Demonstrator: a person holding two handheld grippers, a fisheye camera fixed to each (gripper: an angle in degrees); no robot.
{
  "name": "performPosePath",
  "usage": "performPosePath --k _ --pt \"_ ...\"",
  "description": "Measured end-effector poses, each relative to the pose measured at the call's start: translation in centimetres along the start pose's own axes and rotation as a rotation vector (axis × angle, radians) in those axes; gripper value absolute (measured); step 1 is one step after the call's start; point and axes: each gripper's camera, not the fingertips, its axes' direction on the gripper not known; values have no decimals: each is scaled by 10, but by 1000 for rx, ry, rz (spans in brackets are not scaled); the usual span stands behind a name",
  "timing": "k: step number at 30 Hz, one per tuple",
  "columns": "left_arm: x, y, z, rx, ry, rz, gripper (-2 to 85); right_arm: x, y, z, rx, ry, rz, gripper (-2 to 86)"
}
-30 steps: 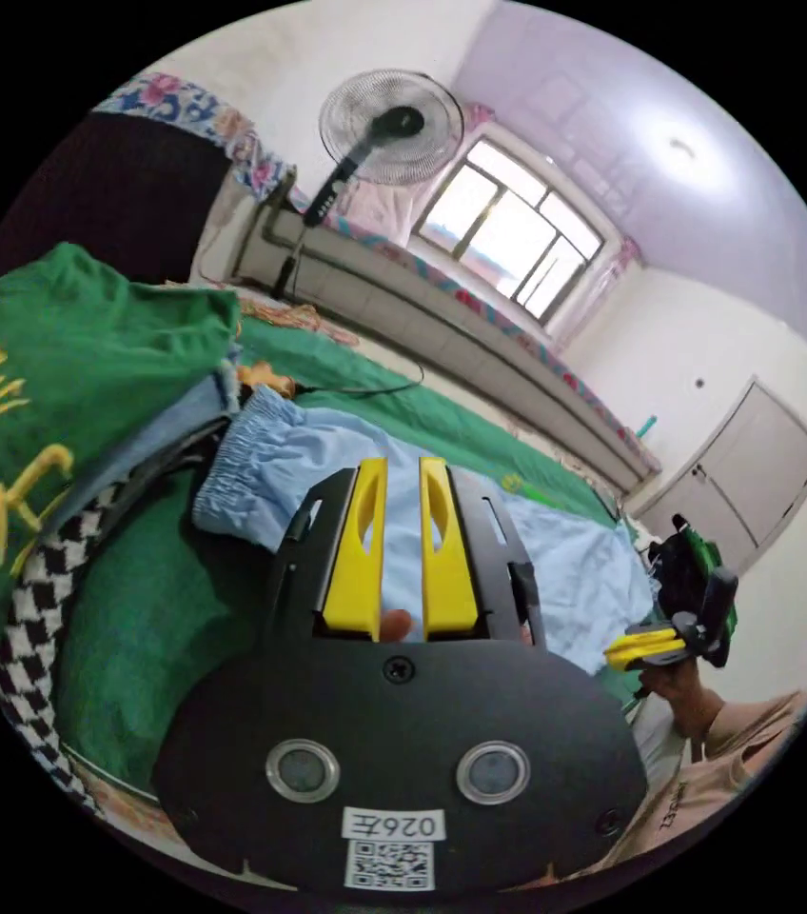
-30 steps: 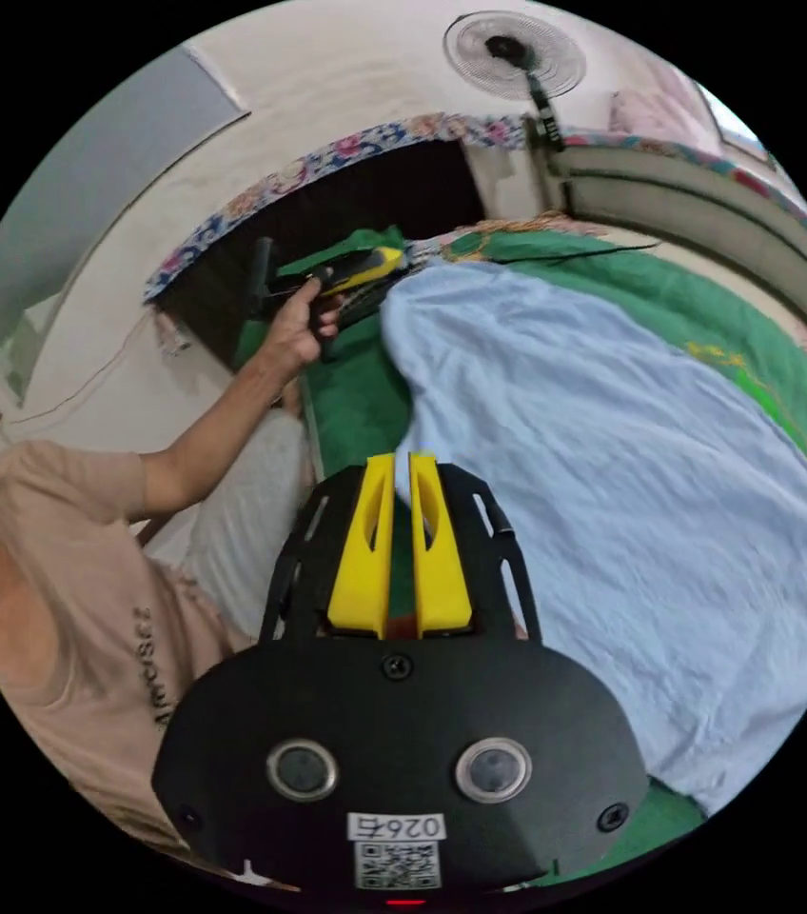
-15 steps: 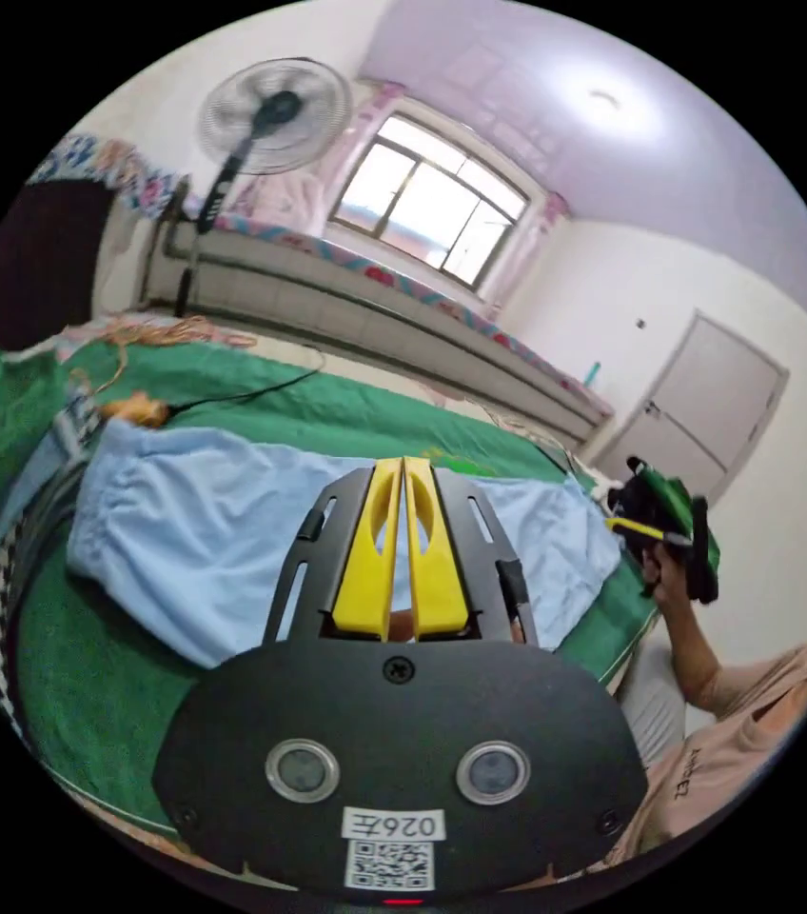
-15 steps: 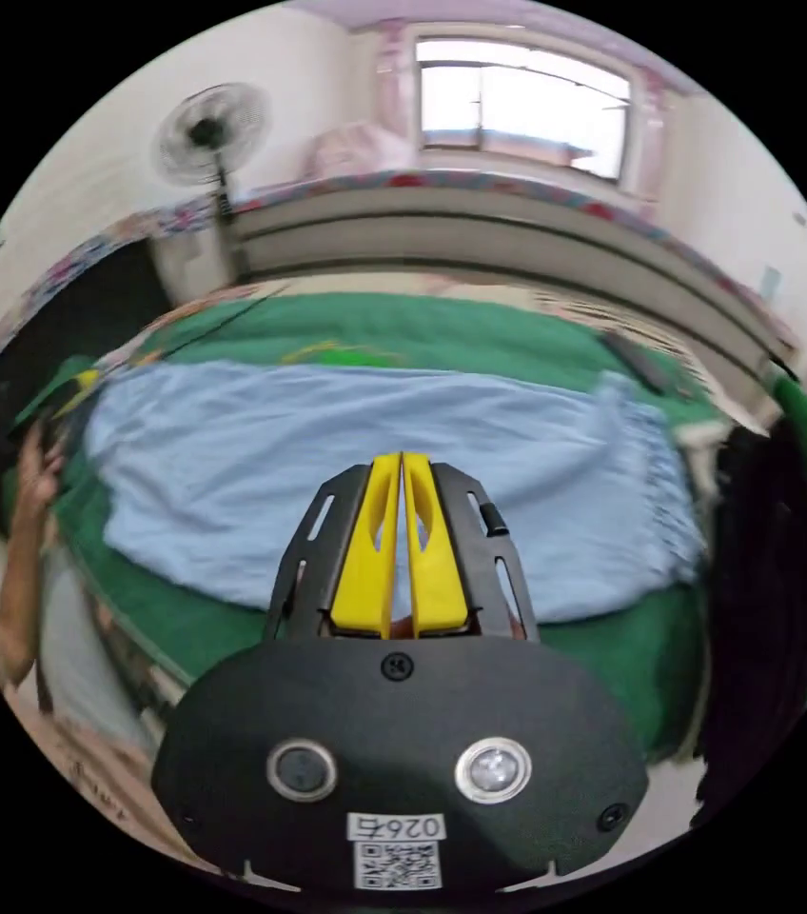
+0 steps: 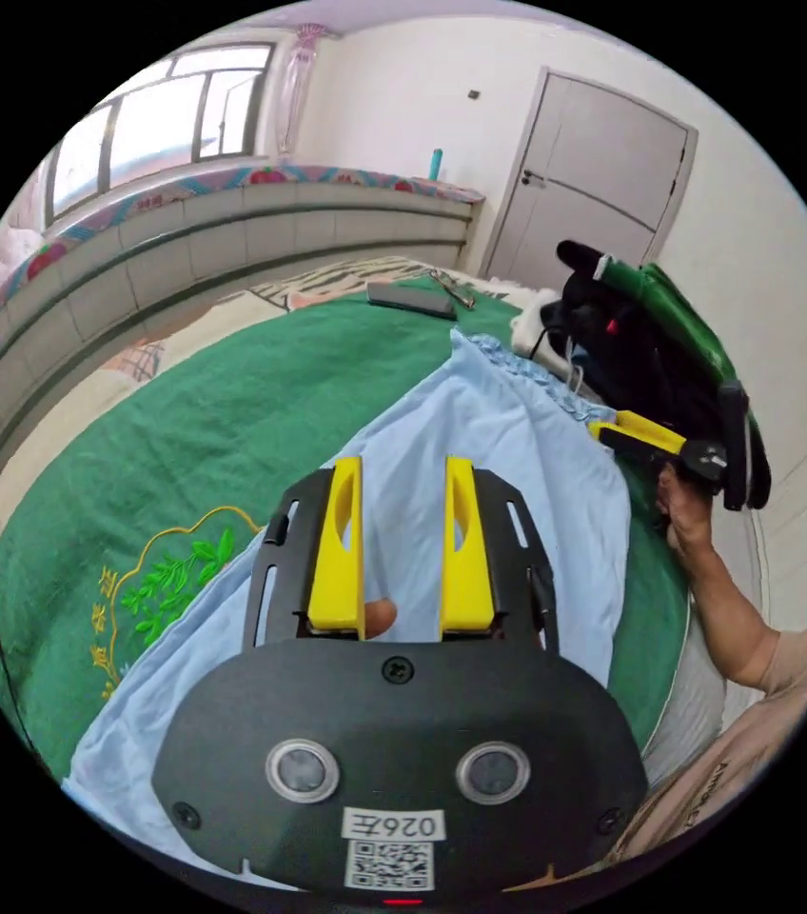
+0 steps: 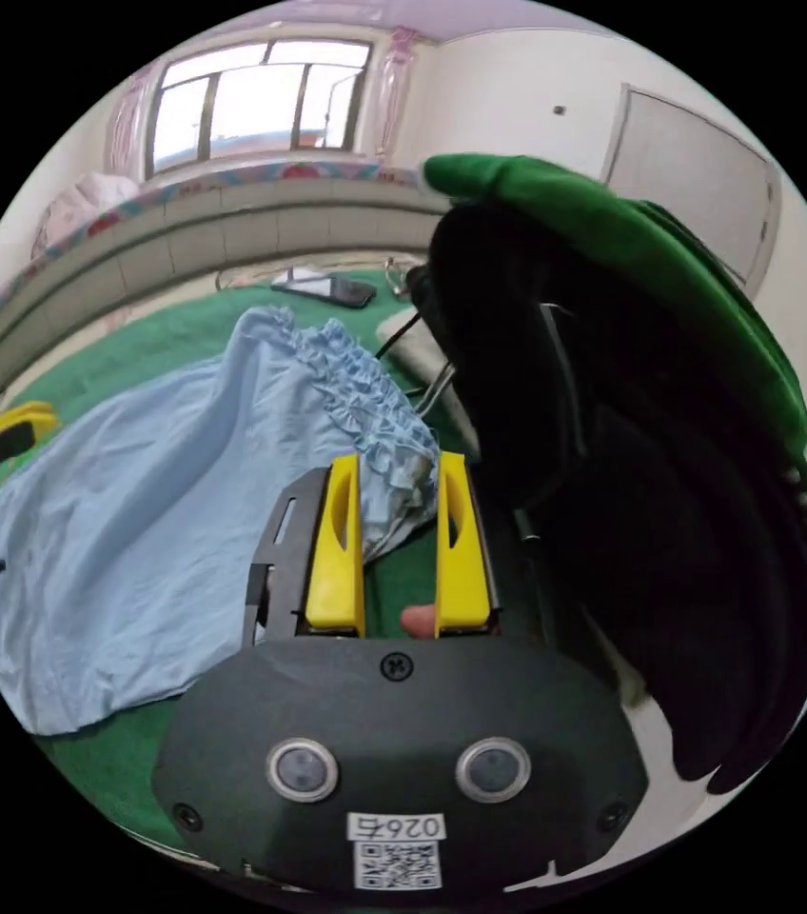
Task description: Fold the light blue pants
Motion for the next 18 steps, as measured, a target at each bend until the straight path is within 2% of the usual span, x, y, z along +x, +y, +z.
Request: performPosePath --k 2,4,5,8,12,18 --pt "-10 -14 47 -118 -73 -36 65 5 9 10 -18 134 -25 12" --pt "-23 -19 60 -67 -70 -60 35 28 31 2 52 172 1 -4" --pt "-33 -20 64 -19 -82 -78 8 35 37 -1 70 159 13 -3" --pt "-60 -25 73 96 -76 -92 6 61 61 -13 114 -24 20 28" --pt "-85 -52 108 237 66 0 79 96 97 -17 132 -286 102 81" --pt "-103 -138 226 116 203 176 193 167 146 23 47 -525 394 110"
